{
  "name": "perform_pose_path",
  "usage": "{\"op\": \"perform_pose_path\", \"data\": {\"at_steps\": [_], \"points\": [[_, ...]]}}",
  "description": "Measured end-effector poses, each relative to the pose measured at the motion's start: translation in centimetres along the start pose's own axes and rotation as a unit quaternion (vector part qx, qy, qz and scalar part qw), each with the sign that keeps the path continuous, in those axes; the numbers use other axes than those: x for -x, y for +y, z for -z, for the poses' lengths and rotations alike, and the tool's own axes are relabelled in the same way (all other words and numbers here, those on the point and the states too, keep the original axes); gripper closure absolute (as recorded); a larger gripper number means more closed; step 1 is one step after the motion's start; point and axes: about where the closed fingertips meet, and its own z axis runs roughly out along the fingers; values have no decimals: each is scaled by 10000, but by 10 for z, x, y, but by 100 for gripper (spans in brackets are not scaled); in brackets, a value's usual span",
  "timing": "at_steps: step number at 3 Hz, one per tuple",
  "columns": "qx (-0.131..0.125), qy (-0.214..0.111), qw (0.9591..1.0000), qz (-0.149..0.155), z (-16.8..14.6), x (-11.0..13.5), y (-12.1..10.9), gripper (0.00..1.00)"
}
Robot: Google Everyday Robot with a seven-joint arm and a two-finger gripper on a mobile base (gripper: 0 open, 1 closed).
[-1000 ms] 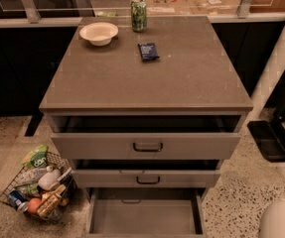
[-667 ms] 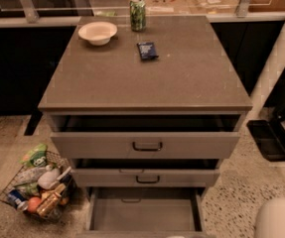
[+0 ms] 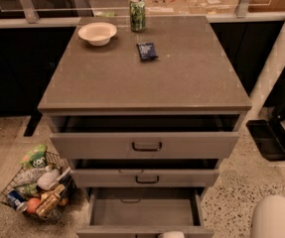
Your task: Close bottom drawer
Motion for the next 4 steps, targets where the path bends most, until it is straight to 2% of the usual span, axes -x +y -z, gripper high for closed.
{"op": "perform_pose_path", "data": {"at_steps": [1,2,3,4], "points": [[-1,0,10000,0,1,1,2,100],[-166,204,9996,-83,-8,-15,-31,100],[-166,204,9996,-82,-7,-13,-28,100],[-390,414,9981,-255,-15,-42,-72,100]]}}
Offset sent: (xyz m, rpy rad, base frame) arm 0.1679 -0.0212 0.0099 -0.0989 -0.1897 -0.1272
